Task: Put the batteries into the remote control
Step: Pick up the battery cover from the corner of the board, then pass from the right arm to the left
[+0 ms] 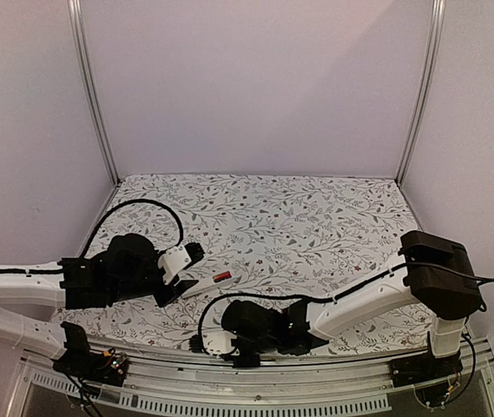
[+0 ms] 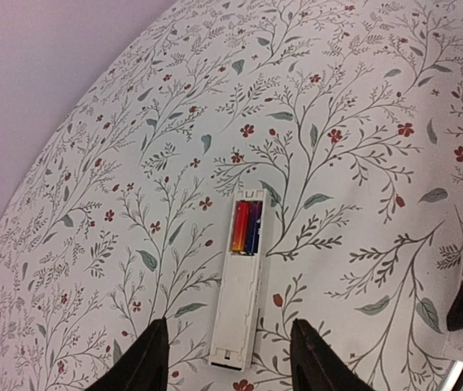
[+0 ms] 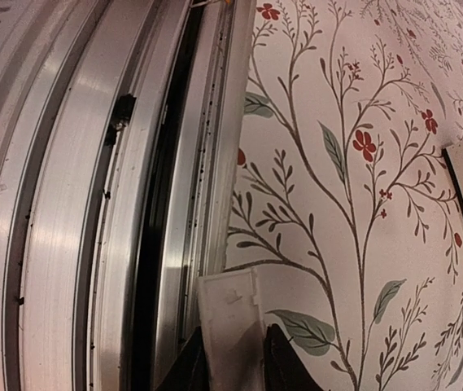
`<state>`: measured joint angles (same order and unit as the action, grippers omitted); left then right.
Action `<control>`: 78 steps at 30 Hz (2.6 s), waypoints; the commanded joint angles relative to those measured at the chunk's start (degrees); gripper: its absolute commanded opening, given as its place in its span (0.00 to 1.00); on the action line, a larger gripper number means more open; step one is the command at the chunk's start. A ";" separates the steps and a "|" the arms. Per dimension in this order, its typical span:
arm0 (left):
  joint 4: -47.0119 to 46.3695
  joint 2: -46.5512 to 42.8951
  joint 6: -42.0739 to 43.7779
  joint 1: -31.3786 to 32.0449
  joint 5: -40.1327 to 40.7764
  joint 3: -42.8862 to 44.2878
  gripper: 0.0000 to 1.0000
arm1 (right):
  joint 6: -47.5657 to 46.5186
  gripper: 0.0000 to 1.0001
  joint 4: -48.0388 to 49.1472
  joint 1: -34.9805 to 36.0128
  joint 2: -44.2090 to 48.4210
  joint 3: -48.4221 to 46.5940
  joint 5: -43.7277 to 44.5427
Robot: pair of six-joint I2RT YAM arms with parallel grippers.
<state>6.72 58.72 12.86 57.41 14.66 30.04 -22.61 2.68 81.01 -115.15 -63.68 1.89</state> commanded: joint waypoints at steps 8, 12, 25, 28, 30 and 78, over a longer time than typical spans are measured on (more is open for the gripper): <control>-0.05 -1.13 0.40 -0.64 -0.72 -0.13 0.51 | 0.49 0.08 -4.44 0.95 -0.42 0.91 2.19; -0.20 -1.28 0.40 -0.64 -0.74 -0.12 0.51 | 0.62 0.00 -4.63 0.98 -0.02 0.47 2.01; 0.54 -7.26 -2.96 -0.66 -13.02 3.80 0.51 | 3.93 0.00 -5.31 -11.20 16.82 1.92 -15.78; 0.17 -5.63 -5.65 -0.06 -19.12 6.70 0.51 | 2.94 0.00 -6.25 -13.63 21.34 1.66 -19.16; 0.56 -3.08 -6.28 2.06 -20.38 8.89 0.51 | 1.84 0.00 -7.72 -14.67 22.79 0.79 -20.85; -8.60 -2.72 -4.29 4.98 -23.53 5.31 0.44 | -2.26 0.00 -9.71 -17.73 26.46 -2.30 -26.67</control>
<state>0.05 53.56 8.91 62.00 -9.21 34.13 -24.71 -7.68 63.35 -89.62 -65.65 -23.18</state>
